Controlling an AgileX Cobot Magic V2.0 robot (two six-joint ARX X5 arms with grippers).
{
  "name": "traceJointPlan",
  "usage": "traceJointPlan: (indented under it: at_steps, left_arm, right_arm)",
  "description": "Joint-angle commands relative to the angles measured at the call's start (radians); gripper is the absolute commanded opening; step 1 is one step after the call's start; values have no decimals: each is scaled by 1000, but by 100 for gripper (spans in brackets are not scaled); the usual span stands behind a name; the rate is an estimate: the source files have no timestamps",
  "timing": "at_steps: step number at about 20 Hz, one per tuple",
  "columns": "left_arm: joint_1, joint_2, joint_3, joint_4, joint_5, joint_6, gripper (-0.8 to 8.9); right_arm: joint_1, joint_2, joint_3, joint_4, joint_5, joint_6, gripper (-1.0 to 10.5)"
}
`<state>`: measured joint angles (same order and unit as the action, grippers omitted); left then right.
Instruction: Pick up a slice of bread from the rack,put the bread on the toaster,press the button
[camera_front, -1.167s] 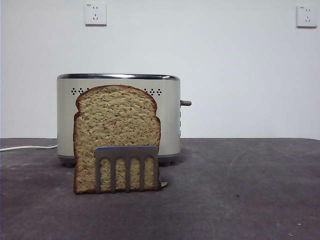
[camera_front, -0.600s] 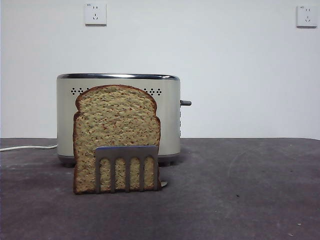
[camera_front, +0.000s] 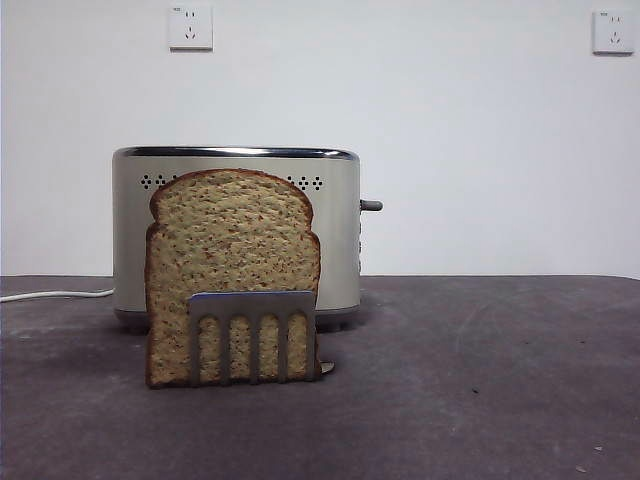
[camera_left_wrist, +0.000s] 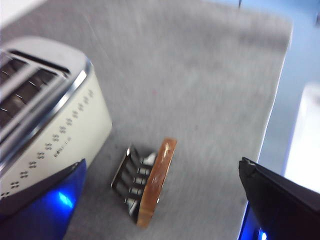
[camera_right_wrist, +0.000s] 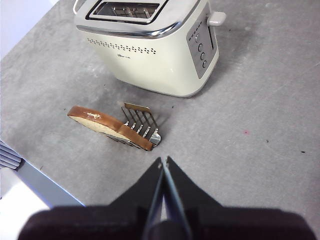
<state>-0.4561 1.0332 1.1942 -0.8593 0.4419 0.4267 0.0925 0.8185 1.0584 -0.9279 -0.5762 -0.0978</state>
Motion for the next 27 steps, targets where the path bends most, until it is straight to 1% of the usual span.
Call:
traceJointPlan:
  at_steps: [1, 3, 6, 7, 9, 10, 12, 13, 15, 16, 18, 20, 21, 23, 25, 27]
  left_arm:
    - [-86, 88, 21, -2, -117, 94, 647]
    - [-142, 161, 24, 2, -192, 136, 646]
    - [-203, 264, 24, 13, -215, 153, 646]
    - [-218, 297, 24, 24, -238, 156, 646]
    - [-238, 364, 24, 31, -291, 189, 646]
    - [-244, 393, 24, 30, -309, 192, 646]
    - [-245, 439, 24, 27, -314, 201, 645]
    - [-245, 453, 24, 27, -314, 203, 622]
    - [-246, 464, 24, 27, -314, 203, 549]
    - [-249, 464, 24, 28, -316, 203, 491]
    - [-250, 464, 24, 24, -323, 203, 314]
    - [-250, 464, 24, 18, -337, 203, 210]
    - [-250, 464, 24, 18, -336, 203, 201]
    - [-250, 464, 24, 17, -336, 203, 130]
    - [-250, 464, 24, 16, -336, 203, 114]
    - [-250, 464, 24, 16, -336, 203, 47]
  right_arm:
    - [3, 0, 0, 0, -2, -9, -12]
    - [3, 0, 0, 0, -2, -9, -12]
    - [3, 0, 0, 0, -2, -9, -12]
    - [3, 0, 0, 0, -2, -9, -12]
    - [3, 0, 0, 0, -2, -9, -12]
    - [3, 0, 0, 0, -2, -9, -12]
    - [3, 0, 0, 0, -2, -9, -12]
    - [3, 0, 0, 0, -2, -9, -12]
    - [3, 0, 0, 0, -2, -9, -12]
    - [3, 0, 0, 0, -2, -9, -12]
    - [3, 0, 0, 0, -2, -9, -12]
    - [3, 0, 0, 0, -2, -9, -12]
    - [3, 0, 0, 0, -2, -8, -12]
    - [3, 0, 0, 0, -2, -8, -12]
    - [3, 0, 0, 0, -2, -8, -12]
    - [3, 0, 0, 0, -2, -8, -12]
